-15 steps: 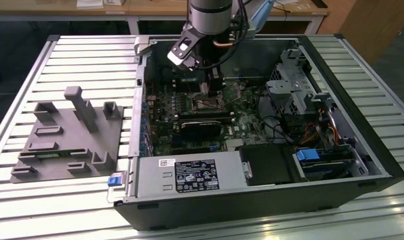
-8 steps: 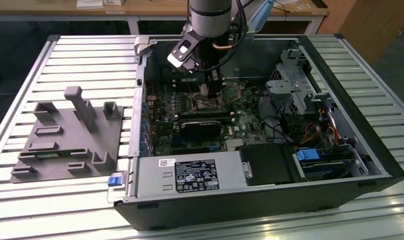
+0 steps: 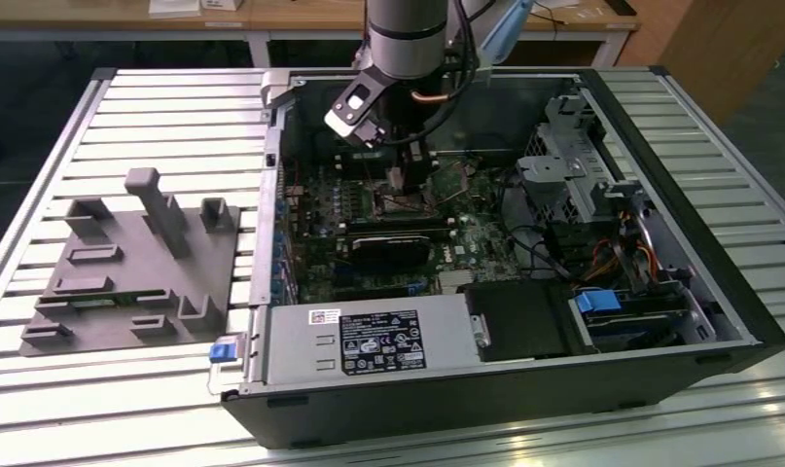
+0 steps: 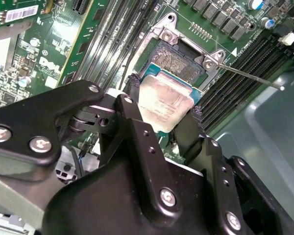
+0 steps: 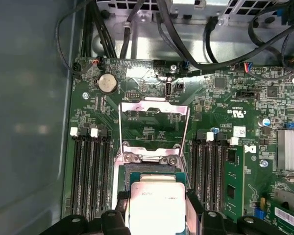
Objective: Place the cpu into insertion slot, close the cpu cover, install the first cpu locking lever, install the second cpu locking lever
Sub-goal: 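Place the cpu into insertion slot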
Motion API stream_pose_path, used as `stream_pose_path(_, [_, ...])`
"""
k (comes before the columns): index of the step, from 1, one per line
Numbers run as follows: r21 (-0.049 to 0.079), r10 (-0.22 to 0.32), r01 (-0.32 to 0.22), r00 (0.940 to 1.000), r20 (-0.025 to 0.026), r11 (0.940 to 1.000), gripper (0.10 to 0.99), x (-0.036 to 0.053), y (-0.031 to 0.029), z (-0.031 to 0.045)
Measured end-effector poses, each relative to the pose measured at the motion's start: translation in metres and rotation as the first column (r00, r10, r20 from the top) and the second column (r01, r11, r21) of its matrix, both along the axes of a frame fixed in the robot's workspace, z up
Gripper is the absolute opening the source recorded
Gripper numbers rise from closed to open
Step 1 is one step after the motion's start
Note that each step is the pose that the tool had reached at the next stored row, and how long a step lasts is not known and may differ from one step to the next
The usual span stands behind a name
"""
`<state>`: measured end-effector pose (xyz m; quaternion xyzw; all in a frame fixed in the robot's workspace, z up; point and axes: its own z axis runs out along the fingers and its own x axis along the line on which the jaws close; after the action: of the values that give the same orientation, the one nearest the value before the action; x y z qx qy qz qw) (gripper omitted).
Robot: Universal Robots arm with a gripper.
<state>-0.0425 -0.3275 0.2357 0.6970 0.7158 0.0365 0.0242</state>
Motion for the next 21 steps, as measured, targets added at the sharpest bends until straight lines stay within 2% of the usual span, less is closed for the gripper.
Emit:
stream_pose_path(6, [0.0,0.0,0.0,1.0,0.0,1.0,0.537,-0.0013,0.0003,-0.0079])
stream_pose_path(16, [0.0,0.0,0.0,1.0,0.0,1.0,0.537,-0.002,0.0003,-0.0086])
stream_pose_path(21, [0.0,0.0,0.0,1.0,0.0,1.0,0.537,-0.002,0.0003,-0.0121])
